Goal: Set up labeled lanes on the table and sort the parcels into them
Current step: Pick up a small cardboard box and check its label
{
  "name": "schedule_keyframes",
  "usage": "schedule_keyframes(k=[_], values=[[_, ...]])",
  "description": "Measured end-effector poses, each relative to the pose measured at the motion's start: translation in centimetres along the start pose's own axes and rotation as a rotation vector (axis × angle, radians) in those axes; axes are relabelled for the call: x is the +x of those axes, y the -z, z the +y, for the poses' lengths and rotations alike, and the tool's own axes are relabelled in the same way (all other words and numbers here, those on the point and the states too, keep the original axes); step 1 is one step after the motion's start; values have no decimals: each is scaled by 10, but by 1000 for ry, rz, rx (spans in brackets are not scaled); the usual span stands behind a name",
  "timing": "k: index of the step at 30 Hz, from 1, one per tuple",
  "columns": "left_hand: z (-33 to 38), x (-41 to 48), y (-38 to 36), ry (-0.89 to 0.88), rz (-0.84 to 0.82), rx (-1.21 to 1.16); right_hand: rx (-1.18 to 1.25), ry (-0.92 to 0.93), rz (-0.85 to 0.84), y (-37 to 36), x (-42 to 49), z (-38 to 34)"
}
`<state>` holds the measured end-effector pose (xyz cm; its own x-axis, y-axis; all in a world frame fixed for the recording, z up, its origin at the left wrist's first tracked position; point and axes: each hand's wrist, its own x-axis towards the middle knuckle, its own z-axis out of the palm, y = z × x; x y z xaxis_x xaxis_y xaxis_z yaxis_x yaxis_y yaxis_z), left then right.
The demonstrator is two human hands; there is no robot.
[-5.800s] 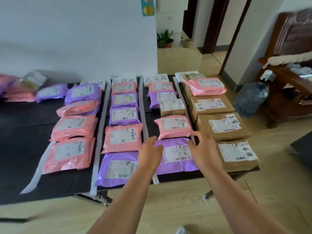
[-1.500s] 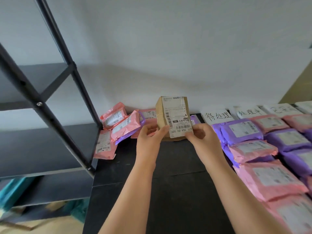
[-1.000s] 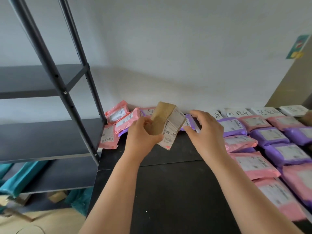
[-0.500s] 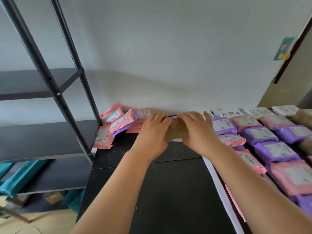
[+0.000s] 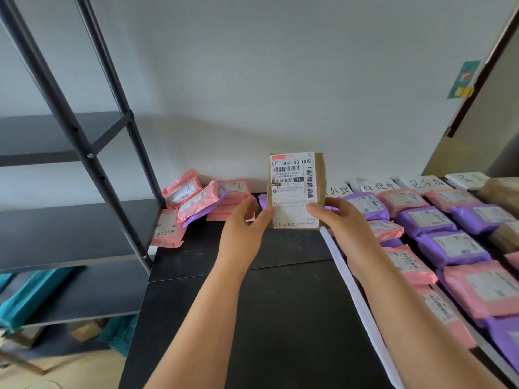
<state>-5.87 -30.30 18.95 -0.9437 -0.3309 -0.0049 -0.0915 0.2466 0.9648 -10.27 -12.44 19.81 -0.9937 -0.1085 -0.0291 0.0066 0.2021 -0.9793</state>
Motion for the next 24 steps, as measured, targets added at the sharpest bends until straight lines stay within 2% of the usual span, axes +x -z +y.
schedule_keyframes(k=[3, 9, 24], values=[[4, -6, 3, 12, -68, -206, 66, -43, -35, -4, -4, 4], [6, -11, 14, 13, -93, -353, 145, -37, -94, -11, -14, 3], [2, -5, 31, 25, -172, -390, 175, 11, -137, -17, -19, -9]])
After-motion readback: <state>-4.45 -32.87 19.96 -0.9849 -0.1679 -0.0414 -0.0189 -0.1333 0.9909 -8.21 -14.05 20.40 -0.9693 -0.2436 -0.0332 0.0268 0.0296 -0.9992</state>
